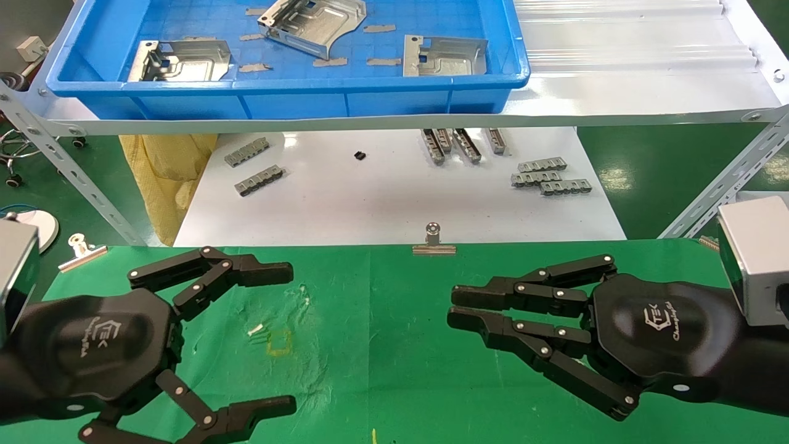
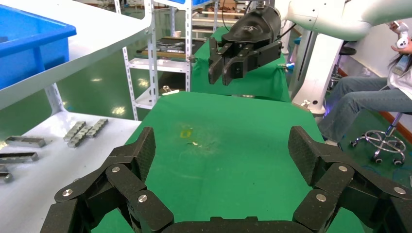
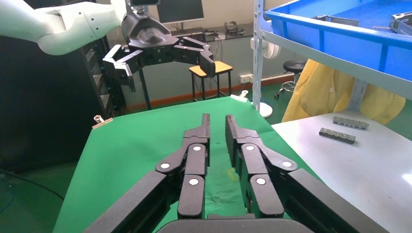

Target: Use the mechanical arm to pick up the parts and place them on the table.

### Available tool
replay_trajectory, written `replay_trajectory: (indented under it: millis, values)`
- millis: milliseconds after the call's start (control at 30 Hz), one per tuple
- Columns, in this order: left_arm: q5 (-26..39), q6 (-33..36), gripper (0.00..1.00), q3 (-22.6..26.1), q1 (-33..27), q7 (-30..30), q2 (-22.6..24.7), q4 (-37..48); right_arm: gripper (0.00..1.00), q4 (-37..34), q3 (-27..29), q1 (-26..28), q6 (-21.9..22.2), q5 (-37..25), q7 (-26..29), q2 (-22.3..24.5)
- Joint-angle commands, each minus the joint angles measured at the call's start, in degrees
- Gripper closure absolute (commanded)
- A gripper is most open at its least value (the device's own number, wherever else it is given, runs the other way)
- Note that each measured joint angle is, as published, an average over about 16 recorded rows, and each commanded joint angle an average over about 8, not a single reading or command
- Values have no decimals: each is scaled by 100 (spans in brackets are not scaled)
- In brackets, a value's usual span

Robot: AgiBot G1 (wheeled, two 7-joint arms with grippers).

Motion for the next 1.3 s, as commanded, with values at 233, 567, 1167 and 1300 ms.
replay_trajectory:
  millis: [233,567,1167,1300]
  values:
    - [0,0,0,0,0,0,0,0,100,0,0,0,0,0,0,0]
    - [0,0,0,0,0,0,0,0,100,0,0,0,0,0,0,0]
    - [141,-115,0,30,-271,-50,86,62,100,0,0,0,0,0,0,0]
    - [427,-272,0,125,-883,-138,322,313,100,0,0,0,0,0,0,0]
